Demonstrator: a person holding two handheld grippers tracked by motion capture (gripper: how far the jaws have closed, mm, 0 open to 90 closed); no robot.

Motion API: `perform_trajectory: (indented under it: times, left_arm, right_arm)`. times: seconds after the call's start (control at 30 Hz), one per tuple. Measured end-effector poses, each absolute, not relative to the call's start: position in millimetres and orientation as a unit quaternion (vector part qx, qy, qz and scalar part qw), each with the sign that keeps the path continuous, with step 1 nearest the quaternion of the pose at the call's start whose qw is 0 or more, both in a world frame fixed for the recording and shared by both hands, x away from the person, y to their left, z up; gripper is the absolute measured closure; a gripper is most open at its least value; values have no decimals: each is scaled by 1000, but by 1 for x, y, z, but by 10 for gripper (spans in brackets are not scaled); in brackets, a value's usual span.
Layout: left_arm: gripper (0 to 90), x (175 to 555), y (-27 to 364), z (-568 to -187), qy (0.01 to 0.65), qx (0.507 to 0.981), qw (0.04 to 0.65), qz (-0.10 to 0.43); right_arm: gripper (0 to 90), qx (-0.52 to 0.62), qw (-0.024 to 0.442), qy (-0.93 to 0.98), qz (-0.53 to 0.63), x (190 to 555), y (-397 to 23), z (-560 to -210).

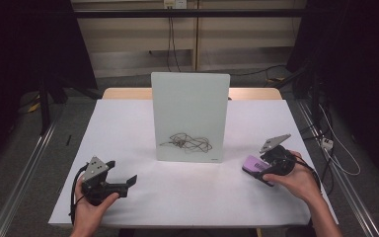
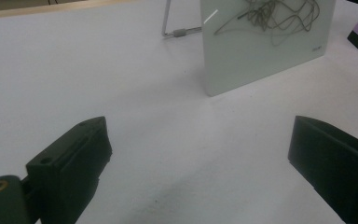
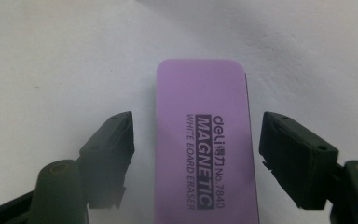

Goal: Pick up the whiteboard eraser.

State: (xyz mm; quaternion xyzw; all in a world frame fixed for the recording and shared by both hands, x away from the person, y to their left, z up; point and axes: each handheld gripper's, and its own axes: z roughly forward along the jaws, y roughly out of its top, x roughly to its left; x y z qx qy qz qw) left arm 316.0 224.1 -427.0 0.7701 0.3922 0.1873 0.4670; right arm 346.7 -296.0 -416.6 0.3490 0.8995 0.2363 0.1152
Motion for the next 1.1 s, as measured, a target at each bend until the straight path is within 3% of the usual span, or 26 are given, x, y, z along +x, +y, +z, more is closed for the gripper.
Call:
perform_trajectory:
  times: [0.57,1.1]
  left_arm:
    - [55,315,227,-427,393,771,465,186]
    - [55,315,227,-427,393,771,465,186]
  right_arm:
    - [397,331,107,917,193,351,-294,-423]
    - [408,335,121,915,188,348,-291,-420]
